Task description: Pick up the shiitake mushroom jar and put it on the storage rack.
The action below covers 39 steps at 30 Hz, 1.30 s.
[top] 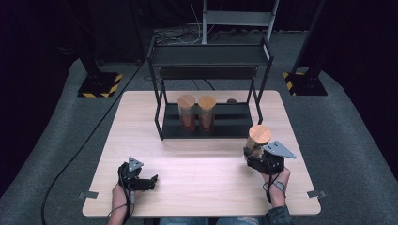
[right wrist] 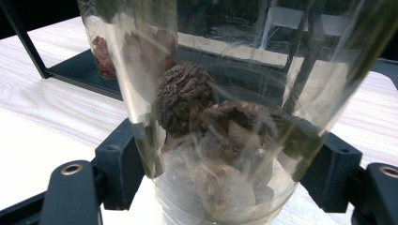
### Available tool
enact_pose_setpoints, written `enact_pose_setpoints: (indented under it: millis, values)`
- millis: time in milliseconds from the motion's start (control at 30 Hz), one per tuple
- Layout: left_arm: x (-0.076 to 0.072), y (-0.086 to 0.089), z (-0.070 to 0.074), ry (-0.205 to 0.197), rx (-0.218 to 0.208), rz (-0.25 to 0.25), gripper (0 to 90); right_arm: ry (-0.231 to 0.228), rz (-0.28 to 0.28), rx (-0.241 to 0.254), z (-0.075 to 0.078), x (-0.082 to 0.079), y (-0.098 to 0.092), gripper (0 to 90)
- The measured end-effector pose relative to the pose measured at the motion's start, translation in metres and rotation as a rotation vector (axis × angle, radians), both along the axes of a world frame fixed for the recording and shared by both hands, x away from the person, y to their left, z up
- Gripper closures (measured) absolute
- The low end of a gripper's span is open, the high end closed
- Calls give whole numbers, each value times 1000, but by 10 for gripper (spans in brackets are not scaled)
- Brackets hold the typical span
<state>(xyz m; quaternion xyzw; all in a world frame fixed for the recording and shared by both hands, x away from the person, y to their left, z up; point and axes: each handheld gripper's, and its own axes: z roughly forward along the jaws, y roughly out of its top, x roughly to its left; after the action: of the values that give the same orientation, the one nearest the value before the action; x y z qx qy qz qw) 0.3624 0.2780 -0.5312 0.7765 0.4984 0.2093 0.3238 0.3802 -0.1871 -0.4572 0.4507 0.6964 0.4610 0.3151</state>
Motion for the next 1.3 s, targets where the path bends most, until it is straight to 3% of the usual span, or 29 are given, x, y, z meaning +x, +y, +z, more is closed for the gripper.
enact_pose_setpoints:
  millis: [1300]
  values:
    - [0,0,0,0,0,1,2,-8,26,-8,7,23,15,247]
